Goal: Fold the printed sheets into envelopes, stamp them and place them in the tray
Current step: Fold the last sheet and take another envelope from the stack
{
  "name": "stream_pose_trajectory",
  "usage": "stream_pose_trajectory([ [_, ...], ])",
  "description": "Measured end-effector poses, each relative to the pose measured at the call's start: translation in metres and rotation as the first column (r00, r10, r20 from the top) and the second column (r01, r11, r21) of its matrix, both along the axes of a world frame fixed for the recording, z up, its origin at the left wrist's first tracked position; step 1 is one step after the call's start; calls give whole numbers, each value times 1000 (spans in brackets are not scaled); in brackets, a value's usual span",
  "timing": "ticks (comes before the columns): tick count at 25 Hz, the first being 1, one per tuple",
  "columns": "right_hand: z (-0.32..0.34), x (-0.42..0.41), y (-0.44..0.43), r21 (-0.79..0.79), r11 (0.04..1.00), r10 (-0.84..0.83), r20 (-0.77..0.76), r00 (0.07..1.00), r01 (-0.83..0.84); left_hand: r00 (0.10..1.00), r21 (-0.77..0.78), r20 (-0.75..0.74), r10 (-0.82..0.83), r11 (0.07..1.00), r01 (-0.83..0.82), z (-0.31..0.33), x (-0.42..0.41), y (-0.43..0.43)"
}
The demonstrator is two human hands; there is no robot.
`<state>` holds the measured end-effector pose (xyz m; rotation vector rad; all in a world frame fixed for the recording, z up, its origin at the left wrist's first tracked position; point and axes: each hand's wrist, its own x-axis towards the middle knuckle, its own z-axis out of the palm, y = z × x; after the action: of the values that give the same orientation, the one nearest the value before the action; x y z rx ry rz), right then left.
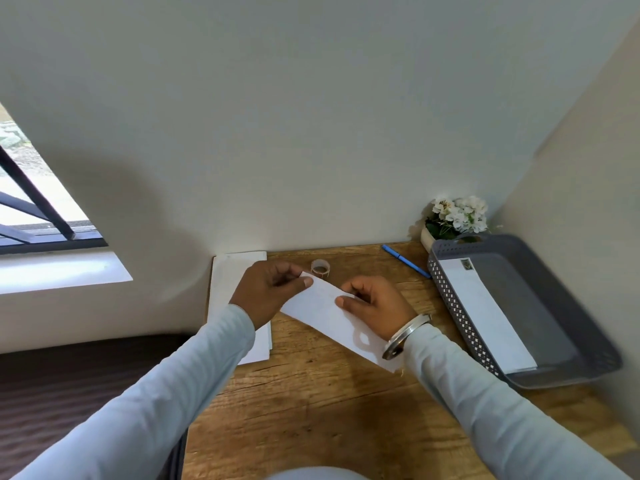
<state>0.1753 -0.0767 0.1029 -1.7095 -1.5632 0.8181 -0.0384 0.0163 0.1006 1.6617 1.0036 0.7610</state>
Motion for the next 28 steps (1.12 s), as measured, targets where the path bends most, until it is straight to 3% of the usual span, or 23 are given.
stream_pose_trajectory([
  [4,2,-14,-5,1,1000,-23,4,1000,23,999,28,-31,-10,1000,11,0,-14,3],
  [8,-1,-24,-8,0,999,-40,-27,999,40,999,-32,29,-37,999,38,-7,-28,1],
  [12,-4,-36,-7,28,999,-34,-71,997,36,997,-67,-53,-53,997,49,-17,-40,3],
  [21,-10,-44,0,-19,1000,-25,-7,1000,25,1000,-145,-9,-13,989,12,-24,-56,9],
  [28,-15,-43,5,-50,999,-14,15,1000,14,996,-123,26,-90,988,92,-19,-53,16],
])
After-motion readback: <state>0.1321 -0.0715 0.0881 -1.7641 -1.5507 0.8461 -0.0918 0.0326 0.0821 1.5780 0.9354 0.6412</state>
